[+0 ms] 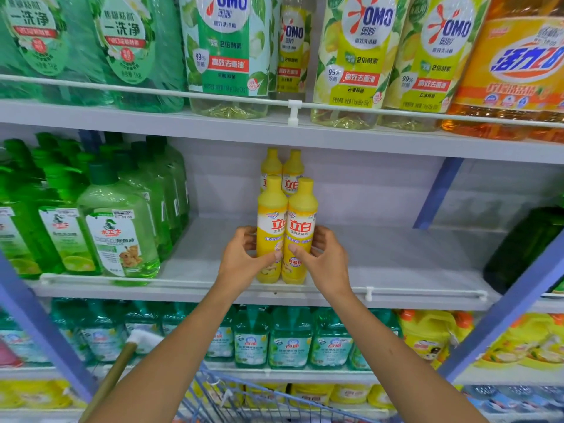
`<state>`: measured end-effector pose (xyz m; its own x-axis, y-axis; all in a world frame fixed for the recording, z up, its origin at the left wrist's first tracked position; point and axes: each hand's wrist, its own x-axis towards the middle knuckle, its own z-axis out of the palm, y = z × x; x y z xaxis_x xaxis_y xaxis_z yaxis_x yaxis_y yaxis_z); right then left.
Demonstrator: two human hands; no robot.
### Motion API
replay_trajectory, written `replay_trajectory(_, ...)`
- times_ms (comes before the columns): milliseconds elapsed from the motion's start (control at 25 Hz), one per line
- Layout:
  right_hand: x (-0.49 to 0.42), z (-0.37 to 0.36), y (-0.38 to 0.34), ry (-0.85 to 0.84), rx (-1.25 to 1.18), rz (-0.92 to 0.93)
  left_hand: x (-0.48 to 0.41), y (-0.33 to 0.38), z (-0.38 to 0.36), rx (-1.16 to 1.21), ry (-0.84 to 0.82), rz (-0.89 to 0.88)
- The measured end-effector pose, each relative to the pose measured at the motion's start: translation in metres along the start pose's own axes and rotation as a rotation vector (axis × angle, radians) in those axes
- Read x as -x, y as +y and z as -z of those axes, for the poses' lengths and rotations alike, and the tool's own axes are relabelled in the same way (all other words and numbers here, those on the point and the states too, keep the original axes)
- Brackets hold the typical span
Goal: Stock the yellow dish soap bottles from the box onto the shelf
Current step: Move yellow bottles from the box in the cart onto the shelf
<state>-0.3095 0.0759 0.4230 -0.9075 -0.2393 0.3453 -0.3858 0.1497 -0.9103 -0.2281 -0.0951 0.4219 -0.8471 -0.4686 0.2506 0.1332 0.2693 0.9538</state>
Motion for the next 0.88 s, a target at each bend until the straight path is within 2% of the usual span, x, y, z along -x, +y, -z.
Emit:
replay_trajectory(80,0.001,-0.002,0.004,0.015,0.022,-0.006,-0.005,-0.001,-0.003,-0.029,0.022,-0.001)
replay_trajectory(280,-0.006,-0.003,0.004,-0.039,0.006,-0.006,-0.016,-0.010,0.013,-0.029,-0.101,-0.003)
replay_trajectory(560,-0.012,-0.006,0.027,-0.097,0.137,-0.035,-0.018,-0.019,-0.003,0.050,-0.022,0.023)
replay_trajectory(880,-0.034,-0.016,0.035,-0.065,0.154,-0.032,-0.037,-0.028,-0.009,-0.116,0.024,0.012)
